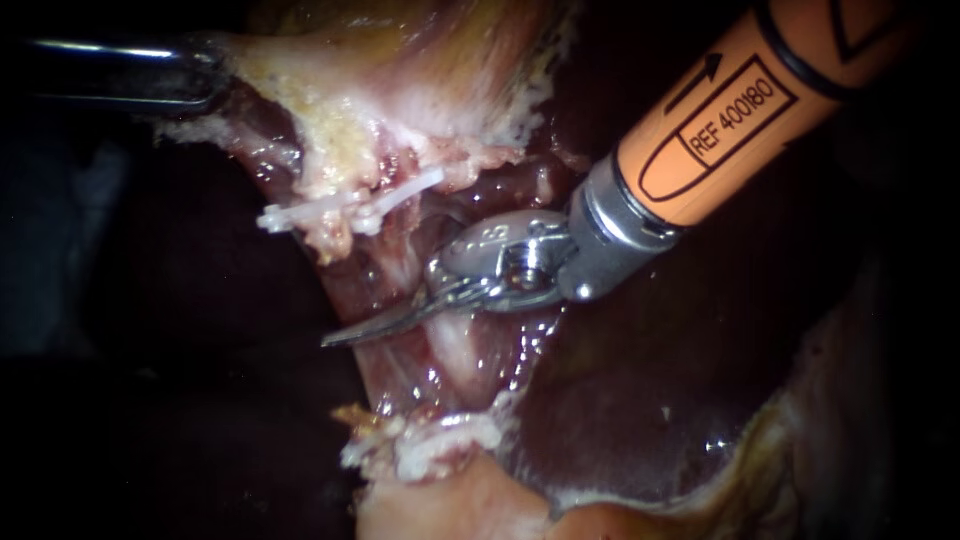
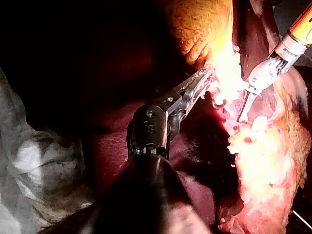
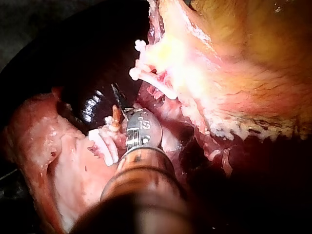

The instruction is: Go back from the cut right tube

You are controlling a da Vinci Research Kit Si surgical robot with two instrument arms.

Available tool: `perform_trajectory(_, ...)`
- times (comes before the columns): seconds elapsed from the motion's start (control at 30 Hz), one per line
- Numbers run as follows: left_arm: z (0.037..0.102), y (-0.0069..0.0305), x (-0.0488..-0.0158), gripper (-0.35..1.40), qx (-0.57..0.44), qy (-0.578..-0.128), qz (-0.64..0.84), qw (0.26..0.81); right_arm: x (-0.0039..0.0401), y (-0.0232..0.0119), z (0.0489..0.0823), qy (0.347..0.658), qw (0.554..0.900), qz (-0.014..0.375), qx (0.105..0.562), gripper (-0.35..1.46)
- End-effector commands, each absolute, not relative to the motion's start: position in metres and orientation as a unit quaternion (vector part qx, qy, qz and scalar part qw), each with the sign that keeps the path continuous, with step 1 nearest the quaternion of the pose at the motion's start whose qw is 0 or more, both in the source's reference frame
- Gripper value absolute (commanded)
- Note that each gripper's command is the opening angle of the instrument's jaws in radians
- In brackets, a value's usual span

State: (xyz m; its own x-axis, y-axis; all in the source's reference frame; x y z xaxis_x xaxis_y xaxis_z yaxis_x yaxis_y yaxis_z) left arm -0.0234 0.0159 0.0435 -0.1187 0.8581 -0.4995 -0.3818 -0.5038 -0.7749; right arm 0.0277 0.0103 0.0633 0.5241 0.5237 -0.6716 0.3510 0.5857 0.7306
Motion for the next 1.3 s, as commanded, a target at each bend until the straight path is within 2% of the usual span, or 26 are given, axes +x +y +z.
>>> perform_trajectory(0.03,0.0435,0.0159,-0.0234,-0.35,-0.499,-0.238,0.709,0.437,0.0277,0.0103,0.0633,0.484,0.747,0.058,0.452,-0.35)
perform_trajectory(0.13,0.0435,0.0159,-0.0234,-0.35,-0.499,-0.239,0.709,0.437,0.0276,0.0103,0.0633,0.484,0.747,0.057,0.452,-0.35)
perform_trajectory(0.17,0.0435,0.0159,-0.0234,-0.35,-0.499,-0.239,0.709,0.437,0.0276,0.0102,0.0632,0.485,0.749,0.061,0.447,-0.27)
perform_trajectory(0.2,0.0435,0.0159,-0.0234,-0.35,-0.499,-0.239,0.709,0.437,0.0277,0.0102,0.0632,0.487,0.752,0.068,0.439,0.22)
perform_trajectory(0.27,0.0435,0.0159,-0.0234,-0.35,-0.499,-0.239,0.709,0.437,0.0277,0.01,0.063,0.493,0.761,0.09,0.412,1.03)
perform_trajectory(0.3,0.0435,0.0159,-0.0234,-0.35,-0.499,-0.239,0.709,0.437,0.0277,0.0099,0.0629,0.495,0.765,0.101,0.399,1.19)
perform_trajectory(0.37,0.0436,0.0159,-0.0233,-0.35,-0.5,-0.239,0.709,0.437,0.0278,0.0099,0.0628,0.496,0.77,0.12,0.382,1.35)
perform_trajectory(0.63,0.0437,0.0159,-0.0233,-0.35,-0.5,-0.239,0.709,0.437,0.0259,0.0093,0.0623,0.492,0.78,0.167,0.349,1.45)
perform_trajectory(0.73,0.0438,0.0159,-0.0233,-0.35,-0.5,-0.238,0.709,0.436,0.0234,0.0084,0.0614,0.493,0.808,0.168,0.274,1.45)
perform_trajectory(0.83,0.0438,0.0159,-0.0233,-0.35,-0.5,-0.238,0.709,0.436,0.0208,0.0082,0.0603,0.462,0.843,0.152,0.231,1.45)
perform_trajectory(0.97,0.0438,0.0159,-0.0233,-0.35,-0.5,-0.238,0.709,0.436,0.0169,0.0088,0.0588,0.423,0.874,0.135,0.2,1.45)
perform_trajectory(1.13,0.0439,0.0159,-0.0233,-0.35,-0.5,-0.238,0.709,0.436,0.0124,0.0101,0.0574,0.411,0.882,0.143,0.178,1.45)
perform_trajectory(1.3,0.0441,0.0158,-0.0233,-0.35,-0.5,-0.238,0.71,0.436,0.0104,0.0108,0.0572,0.402,0.888,0.146,0.17,1.45)
